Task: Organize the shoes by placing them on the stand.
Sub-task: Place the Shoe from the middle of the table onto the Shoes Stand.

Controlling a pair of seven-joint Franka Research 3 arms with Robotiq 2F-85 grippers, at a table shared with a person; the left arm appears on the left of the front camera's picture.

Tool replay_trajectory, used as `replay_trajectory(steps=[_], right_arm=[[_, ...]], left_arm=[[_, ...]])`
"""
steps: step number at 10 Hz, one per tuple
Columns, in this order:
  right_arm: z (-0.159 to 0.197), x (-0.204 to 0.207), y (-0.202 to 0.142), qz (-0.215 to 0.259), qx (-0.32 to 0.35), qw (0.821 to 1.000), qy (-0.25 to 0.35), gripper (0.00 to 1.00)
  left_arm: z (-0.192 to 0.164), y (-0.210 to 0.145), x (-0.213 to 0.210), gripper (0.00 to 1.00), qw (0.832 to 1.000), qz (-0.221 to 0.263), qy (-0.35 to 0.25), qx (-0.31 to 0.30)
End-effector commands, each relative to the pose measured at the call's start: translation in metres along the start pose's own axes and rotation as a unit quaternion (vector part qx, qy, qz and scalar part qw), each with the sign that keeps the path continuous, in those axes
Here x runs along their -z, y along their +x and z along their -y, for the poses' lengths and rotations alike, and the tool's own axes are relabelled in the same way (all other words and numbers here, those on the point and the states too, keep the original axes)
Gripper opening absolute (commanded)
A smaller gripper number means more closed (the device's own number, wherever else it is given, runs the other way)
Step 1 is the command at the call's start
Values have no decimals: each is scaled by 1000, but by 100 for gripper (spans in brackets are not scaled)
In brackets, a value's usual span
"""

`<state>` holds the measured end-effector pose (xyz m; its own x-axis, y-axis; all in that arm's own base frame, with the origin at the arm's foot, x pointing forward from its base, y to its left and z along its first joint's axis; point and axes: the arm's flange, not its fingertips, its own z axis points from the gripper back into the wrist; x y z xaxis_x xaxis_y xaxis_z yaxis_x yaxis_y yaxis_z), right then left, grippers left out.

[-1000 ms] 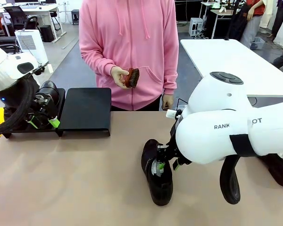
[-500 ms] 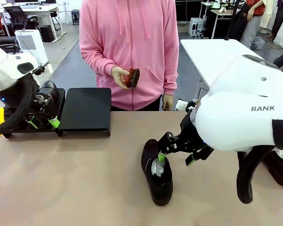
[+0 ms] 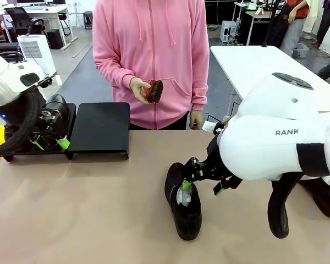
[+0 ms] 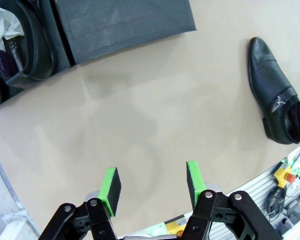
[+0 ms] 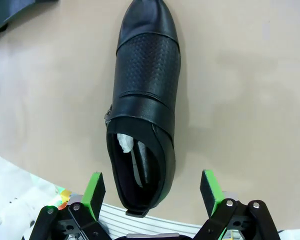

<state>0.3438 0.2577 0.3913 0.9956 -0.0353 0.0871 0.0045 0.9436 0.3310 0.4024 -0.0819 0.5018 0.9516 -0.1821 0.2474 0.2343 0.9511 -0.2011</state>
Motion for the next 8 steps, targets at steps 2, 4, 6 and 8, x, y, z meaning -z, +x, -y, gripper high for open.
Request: replay_trajectory(steps=[2,4,6,8], right_arm=[[-6,-1,4,11,4,1000,-9,100],[-6,-1,4,11,4,1000,-9,100],[8,-27,-10,-3,3,1000,9,100],[60,-81,-6,64,74,995,7,100]], left_arm=[[-2,-2,0,69,1000,2,-11,2],[-2,-2,0,69,1000,2,-11,2],[23,6,31,69,1000,-13,0,24],[86,1,78,69,996,-42,-2,79]])
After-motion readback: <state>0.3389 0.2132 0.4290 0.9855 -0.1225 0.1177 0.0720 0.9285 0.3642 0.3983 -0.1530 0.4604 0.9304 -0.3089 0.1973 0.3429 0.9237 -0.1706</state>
